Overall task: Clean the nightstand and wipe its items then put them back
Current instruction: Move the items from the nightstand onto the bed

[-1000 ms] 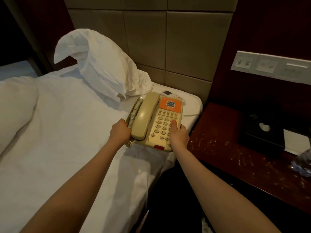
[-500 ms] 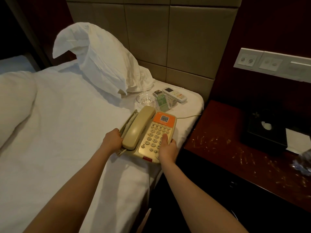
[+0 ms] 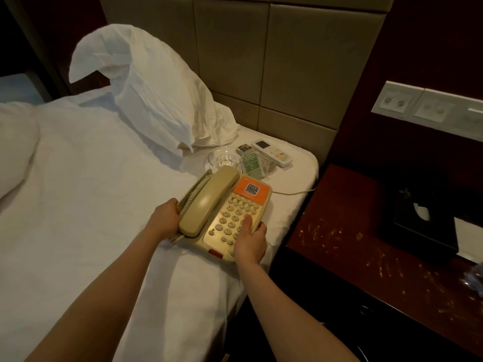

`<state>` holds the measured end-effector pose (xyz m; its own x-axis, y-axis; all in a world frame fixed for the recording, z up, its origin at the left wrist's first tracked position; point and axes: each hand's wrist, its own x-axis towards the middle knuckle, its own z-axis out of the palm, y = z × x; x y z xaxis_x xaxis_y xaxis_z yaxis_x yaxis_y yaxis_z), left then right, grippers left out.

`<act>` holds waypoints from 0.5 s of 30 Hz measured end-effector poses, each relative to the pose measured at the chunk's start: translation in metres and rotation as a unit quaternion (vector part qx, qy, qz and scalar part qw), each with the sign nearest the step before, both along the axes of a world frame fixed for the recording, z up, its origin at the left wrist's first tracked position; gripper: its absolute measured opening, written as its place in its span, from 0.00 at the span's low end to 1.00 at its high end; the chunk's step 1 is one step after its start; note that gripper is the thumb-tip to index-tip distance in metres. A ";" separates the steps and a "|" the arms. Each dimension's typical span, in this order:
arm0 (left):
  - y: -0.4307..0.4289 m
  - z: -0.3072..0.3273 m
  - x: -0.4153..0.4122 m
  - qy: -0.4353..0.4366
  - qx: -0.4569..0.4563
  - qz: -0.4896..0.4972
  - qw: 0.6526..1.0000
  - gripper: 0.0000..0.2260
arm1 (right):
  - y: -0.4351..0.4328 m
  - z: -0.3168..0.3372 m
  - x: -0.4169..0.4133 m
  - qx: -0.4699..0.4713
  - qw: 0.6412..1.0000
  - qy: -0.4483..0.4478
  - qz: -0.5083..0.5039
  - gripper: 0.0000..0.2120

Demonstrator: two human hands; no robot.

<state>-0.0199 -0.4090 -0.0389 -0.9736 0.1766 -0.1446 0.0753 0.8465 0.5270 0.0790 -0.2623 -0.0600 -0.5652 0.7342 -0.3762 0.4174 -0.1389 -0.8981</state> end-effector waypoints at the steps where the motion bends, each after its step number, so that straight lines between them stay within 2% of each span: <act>1: -0.001 -0.002 -0.002 -0.003 0.003 0.003 1.000 0.12 | 0.000 -0.003 0.000 0.012 1.000 -0.004 0.012 0.18; 9: -0.002 0.000 -0.010 -0.034 -0.058 0.000 0.998 0.08 | 0.010 0.004 0.000 0.071 0.987 -0.081 0.116 0.20; 15: 0.003 0.011 -0.002 -0.026 -0.017 0.063 0.998 0.15 | 0.015 0.013 -0.002 0.089 0.975 -0.131 0.156 0.23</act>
